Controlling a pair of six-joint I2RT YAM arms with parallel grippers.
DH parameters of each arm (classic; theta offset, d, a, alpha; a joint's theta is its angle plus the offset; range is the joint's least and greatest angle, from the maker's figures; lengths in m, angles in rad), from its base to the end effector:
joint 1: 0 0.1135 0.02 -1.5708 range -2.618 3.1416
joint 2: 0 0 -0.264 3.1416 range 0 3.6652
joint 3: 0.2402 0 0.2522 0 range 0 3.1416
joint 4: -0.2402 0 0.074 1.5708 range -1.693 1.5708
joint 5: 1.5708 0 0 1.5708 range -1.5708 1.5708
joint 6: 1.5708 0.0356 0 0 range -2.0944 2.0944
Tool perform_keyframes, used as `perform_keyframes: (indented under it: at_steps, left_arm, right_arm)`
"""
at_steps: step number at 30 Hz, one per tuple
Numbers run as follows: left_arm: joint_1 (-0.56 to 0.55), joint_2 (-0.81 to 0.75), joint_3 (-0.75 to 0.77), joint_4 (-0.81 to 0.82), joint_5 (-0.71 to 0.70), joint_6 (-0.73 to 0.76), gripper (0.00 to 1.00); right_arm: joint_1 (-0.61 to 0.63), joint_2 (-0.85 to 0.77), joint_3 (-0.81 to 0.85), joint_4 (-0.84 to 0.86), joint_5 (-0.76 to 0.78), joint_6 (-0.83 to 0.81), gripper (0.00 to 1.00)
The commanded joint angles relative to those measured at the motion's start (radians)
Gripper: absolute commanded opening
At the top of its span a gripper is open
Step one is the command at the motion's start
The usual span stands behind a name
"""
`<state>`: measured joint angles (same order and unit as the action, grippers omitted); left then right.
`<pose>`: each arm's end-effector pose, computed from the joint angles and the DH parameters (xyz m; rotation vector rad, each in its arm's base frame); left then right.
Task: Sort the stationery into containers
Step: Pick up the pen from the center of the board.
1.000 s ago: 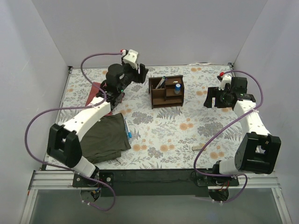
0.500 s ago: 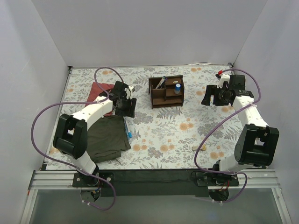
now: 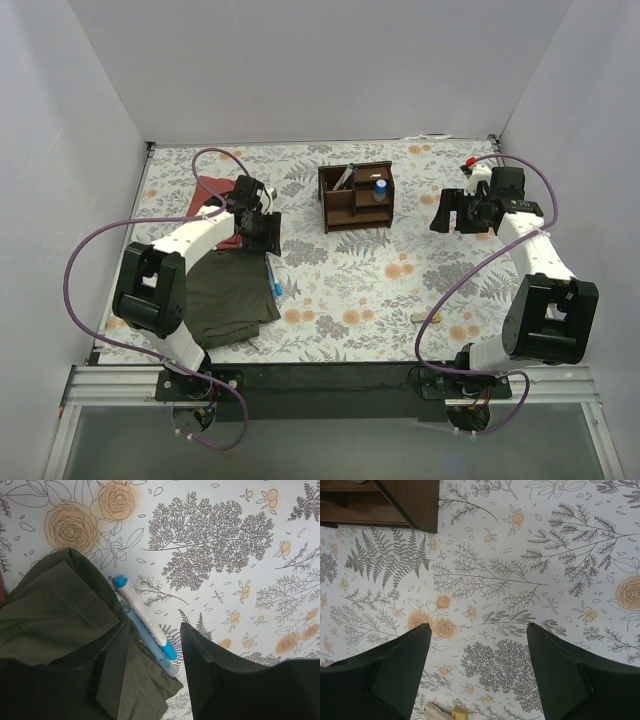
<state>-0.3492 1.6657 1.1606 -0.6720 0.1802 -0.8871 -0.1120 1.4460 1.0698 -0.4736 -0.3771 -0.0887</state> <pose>0.3081 -0.1190 0.2096 -0.7139 2.7849 -0.5439 0.3072 -0.0214 0.2608 -0.1426 2.3686 0.3600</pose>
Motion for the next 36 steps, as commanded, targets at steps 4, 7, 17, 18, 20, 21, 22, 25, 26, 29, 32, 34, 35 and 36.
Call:
perform_keyframes:
  at_steps: [4, 7, 17, 18, 20, 21, 22, 25, 26, 29, 32, 34, 35, 36]
  left_arm:
    - [-0.002, 0.038, 0.037, 0.017, 0.045, -0.01, 0.44]
    - [0.001, 0.071, 0.056, 0.011, 0.045, -0.018, 0.43]
    - [0.01, 0.149, 0.117, -0.021, 0.039, -0.018, 0.4]
    - [0.01, 0.147, 0.119, -0.027, 0.035, -0.018, 0.4]
    - [0.013, 0.135, 0.119, -0.032, 0.03, -0.018, 0.39]
    - [0.013, 0.131, 0.12, -0.034, 0.025, -0.016, 0.39]
    - [0.015, 0.126, 0.12, -0.035, 0.024, -0.013, 0.39]
    - [0.015, 0.114, 0.123, -0.046, 0.012, -0.006, 0.39]
    - [0.015, 0.111, 0.111, -0.047, 0.01, -0.006, 0.39]
    - [0.015, 0.117, 0.087, -0.046, -0.002, -0.003, 0.4]
    - [0.015, 0.137, 0.082, -0.031, -0.021, -0.003, 0.43]
    - [0.016, 0.157, 0.091, -0.026, -0.025, -0.001, 0.44]
    - [0.016, 0.16, 0.094, -0.026, -0.033, 0.002, 0.45]
    - [0.015, 0.167, 0.094, -0.026, -0.035, 0.005, 0.45]
  right_arm:
    - [-0.005, -0.007, 0.027, 0.012, -0.013, -0.002, 0.86]
    - [-0.005, -0.001, 0.036, 0.012, -0.014, -0.002, 0.86]
    - [-0.005, -0.004, 0.024, 0.016, -0.002, -0.008, 0.86]
    - [-0.005, -0.006, 0.019, 0.016, 0.001, -0.009, 0.86]
    - [-0.005, -0.01, 0.006, 0.018, 0.004, -0.013, 0.86]
    - [-0.005, -0.015, 0.001, 0.02, 0.009, -0.011, 0.86]
    - [-0.005, -0.016, -0.004, 0.021, 0.01, -0.011, 0.86]
    - [-0.005, -0.019, -0.016, 0.026, 0.004, -0.011, 0.86]
    - [-0.005, -0.016, -0.016, 0.029, 0.003, -0.011, 0.86]
    - [-0.005, -0.003, -0.007, 0.033, 0.001, -0.011, 0.86]
    - [-0.005, 0.011, 0.012, 0.036, 0.003, -0.009, 0.86]
    - [-0.005, 0.014, 0.022, 0.035, 0.007, -0.011, 0.86]
    - [-0.005, 0.017, 0.025, 0.036, 0.009, -0.011, 0.86]
    - [-0.005, 0.017, 0.027, 0.035, 0.01, -0.013, 0.86]
